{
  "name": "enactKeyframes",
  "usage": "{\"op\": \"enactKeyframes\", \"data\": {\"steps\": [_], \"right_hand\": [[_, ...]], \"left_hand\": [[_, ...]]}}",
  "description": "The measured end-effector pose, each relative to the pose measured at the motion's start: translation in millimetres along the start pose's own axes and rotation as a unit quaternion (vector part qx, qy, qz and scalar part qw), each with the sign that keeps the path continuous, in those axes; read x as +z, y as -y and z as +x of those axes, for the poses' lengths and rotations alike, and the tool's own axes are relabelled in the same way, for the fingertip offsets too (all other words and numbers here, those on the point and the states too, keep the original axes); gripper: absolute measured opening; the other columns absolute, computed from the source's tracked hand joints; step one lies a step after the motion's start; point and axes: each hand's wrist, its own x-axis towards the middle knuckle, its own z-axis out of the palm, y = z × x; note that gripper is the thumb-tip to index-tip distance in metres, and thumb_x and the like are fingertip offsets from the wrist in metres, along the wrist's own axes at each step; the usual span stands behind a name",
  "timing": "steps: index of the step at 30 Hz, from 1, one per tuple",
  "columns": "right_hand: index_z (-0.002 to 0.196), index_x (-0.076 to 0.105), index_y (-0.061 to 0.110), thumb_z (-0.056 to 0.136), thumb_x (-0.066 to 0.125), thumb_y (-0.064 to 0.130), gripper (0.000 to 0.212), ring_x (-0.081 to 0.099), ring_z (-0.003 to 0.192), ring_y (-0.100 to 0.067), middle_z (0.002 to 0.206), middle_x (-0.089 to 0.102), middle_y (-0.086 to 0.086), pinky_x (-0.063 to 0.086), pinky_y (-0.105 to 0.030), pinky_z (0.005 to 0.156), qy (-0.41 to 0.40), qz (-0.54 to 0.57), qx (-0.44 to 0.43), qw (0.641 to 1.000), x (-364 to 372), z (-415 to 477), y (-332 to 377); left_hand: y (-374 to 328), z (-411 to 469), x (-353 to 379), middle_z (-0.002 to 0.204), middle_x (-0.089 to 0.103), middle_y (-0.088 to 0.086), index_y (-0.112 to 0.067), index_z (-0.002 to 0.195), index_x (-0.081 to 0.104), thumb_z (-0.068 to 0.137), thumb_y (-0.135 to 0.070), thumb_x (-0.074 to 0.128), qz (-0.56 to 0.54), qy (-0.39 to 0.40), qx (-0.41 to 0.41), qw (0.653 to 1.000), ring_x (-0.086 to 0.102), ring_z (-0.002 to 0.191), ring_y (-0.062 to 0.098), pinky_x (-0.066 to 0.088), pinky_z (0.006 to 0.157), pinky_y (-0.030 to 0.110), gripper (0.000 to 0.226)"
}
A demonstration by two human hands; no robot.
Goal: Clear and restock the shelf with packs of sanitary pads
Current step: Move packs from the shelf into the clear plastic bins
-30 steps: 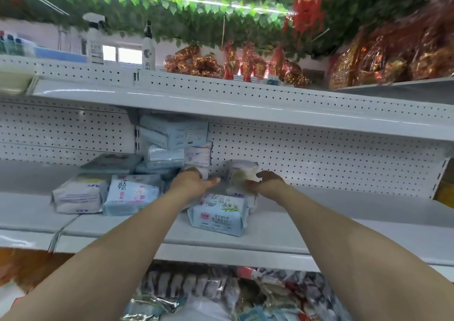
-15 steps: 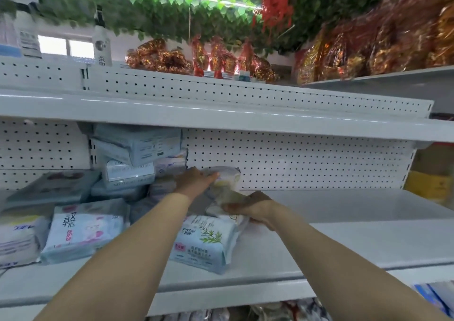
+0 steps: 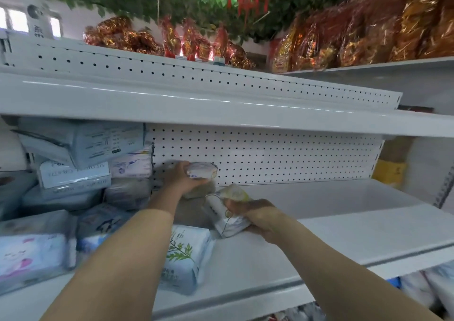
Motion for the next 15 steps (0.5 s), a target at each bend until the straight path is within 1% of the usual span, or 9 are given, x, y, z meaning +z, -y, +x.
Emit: {"op": "enactKeyframes", "data": {"steps": [2,3,4,6,8,10,12,13,15], "right_hand": [[0.094,0.078,0.003,0.049,0.092,0.049,0.066,0.074,0.095,-0.024,0.096,0.078,-0.012,0.059,-0.039,0.092,-0.012,0.000,0.000,1.000,2,-1,0],[0.092,0.078,0.002,0.050,0.092,0.047,0.062,0.074,0.097,-0.026,0.097,0.077,-0.014,0.057,-0.042,0.095,-0.014,0.008,-0.004,1.000,3,-2,-1],[0.087,0.078,0.004,0.059,0.093,0.041,0.049,0.074,0.096,-0.027,0.097,0.077,-0.015,0.057,-0.043,0.095,-0.009,0.023,-0.011,1.000,2,-3,-4],[0.085,0.075,0.006,0.074,0.089,0.026,0.026,0.075,0.090,-0.025,0.093,0.078,-0.014,0.062,-0.035,0.083,-0.001,0.066,-0.018,0.998,0,-7,-8],[0.091,0.071,0.003,0.078,0.085,0.015,0.023,0.076,0.077,-0.020,0.086,0.078,-0.011,0.060,-0.027,0.066,0.000,0.108,-0.026,0.994,-5,-12,-10],[0.090,0.069,0.001,0.077,0.085,0.012,0.024,0.075,0.072,-0.020,0.082,0.077,-0.011,0.061,-0.028,0.065,-0.003,0.126,-0.028,0.992,-11,-19,-7],[0.094,0.071,-0.002,0.074,0.088,0.015,0.032,0.075,0.076,-0.024,0.085,0.077,-0.014,0.062,-0.035,0.074,-0.008,0.130,-0.023,0.991,-17,-28,-4],[0.100,0.071,-0.003,0.071,0.090,0.018,0.041,0.075,0.078,-0.025,0.089,0.077,-0.015,0.062,-0.037,0.078,-0.013,0.133,-0.016,0.991,-21,-32,-4],[0.112,0.067,-0.004,0.067,0.093,0.021,0.057,0.076,0.081,-0.024,0.092,0.078,-0.014,0.062,-0.036,0.074,-0.016,0.144,-0.015,0.989,-30,-40,-5]], "left_hand": [[4,1,-1,0.133,0.061,0.009,-0.013,0.134,0.051,0.068,-0.032,0.091,0.005,-0.010,-0.005,1.000,0.058,0.117,0.028,0.048,0.094,0.036,0.079],[3,0,-2,0.133,0.060,0.011,-0.011,0.133,0.050,0.068,-0.030,0.092,0.009,-0.017,-0.009,1.000,0.058,0.118,0.029,0.048,0.095,0.037,0.080],[2,-1,-4,0.133,0.060,0.012,-0.009,0.133,0.049,0.068,-0.028,0.092,0.017,-0.024,-0.011,1.000,0.057,0.119,0.030,0.048,0.096,0.038,0.081],[-1,-4,-9,0.129,0.062,0.015,-0.005,0.133,0.052,0.068,-0.028,0.092,0.035,-0.036,-0.017,0.999,0.060,0.115,0.032,0.050,0.088,0.037,0.081],[-7,-11,-17,0.123,0.066,0.016,-0.001,0.132,0.054,0.066,-0.031,0.093,0.043,-0.043,-0.027,0.998,0.066,0.103,0.030,0.052,0.077,0.033,0.082],[-12,-20,-24,0.125,0.065,0.018,0.003,0.135,0.050,0.069,-0.029,0.092,0.021,-0.066,-0.049,0.996,0.066,0.099,0.029,0.050,0.074,0.030,0.084],[-15,-31,-33,0.138,0.056,0.020,0.005,0.140,0.043,0.070,-0.029,0.091,-0.031,-0.080,-0.069,0.994,0.060,0.117,0.033,0.046,0.081,0.031,0.091],[-18,-40,-39,0.141,0.054,0.020,0.004,0.141,0.043,0.068,-0.035,0.092,-0.053,-0.077,-0.072,0.993,0.057,0.122,0.034,0.047,0.087,0.032,0.096],[-18,-53,-45,0.136,0.059,0.018,0.000,0.135,0.050,0.051,-0.058,0.092,-0.079,-0.075,-0.061,0.992,0.060,0.117,0.033,0.051,0.094,0.037,0.110]]}}
